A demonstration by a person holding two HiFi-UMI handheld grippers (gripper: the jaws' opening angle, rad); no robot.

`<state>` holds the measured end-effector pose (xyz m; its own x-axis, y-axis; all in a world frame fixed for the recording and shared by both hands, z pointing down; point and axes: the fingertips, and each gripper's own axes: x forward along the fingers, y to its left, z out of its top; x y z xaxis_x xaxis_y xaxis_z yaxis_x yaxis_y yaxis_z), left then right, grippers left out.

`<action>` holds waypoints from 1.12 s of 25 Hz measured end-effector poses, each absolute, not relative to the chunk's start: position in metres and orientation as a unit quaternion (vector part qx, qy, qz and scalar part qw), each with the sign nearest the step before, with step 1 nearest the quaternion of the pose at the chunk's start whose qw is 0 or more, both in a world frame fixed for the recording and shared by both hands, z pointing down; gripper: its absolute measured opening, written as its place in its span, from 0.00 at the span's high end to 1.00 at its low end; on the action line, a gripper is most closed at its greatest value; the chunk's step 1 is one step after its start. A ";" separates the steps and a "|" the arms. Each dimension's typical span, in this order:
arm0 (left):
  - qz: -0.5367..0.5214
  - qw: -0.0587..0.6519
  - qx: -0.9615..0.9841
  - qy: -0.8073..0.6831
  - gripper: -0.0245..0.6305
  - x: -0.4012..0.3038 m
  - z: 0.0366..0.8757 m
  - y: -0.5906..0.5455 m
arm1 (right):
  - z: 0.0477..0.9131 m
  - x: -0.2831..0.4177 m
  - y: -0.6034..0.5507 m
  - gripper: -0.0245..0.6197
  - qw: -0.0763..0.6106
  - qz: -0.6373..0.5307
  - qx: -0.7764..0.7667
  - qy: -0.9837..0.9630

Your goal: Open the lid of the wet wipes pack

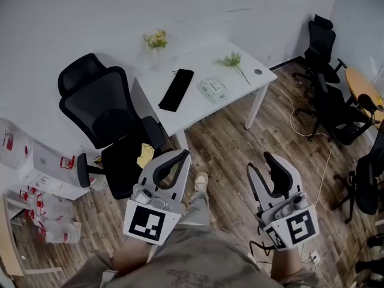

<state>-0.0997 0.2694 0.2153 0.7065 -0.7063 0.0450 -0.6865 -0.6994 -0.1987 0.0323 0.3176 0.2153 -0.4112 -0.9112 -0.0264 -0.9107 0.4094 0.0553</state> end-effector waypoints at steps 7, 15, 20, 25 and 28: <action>-0.067 0.076 -0.919 0.380 0.94 -0.087 0.231 0.198 | 0.240 0.043 0.245 0.69 0.036 -0.013 0.540 -0.841; -0.083 0.062 -0.929 0.355 0.94 -0.059 0.244 0.087 | 0.261 0.063 0.129 0.69 0.073 0.022 0.546 -0.834; -0.100 0.053 -0.933 0.341 0.94 -0.051 0.252 0.019 | 0.264 0.066 0.057 0.69 0.083 0.033 0.548 -0.832; -0.120 0.048 -0.936 0.328 0.94 -0.043 0.263 -0.051 | 0.276 0.070 -0.015 0.69 0.103 0.048 0.551 -0.827; -0.122 0.041 -0.937 0.326 0.94 -0.040 0.266 -0.086 | 0.282 0.070 -0.053 0.69 0.114 0.061 0.551 -0.824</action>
<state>-0.0401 -0.0858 0.2656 0.7576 -0.6210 0.2009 -0.6010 -0.7838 -0.1562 0.0698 -0.0531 0.2821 -0.3661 -0.8947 0.2558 -0.9226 0.3848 0.0255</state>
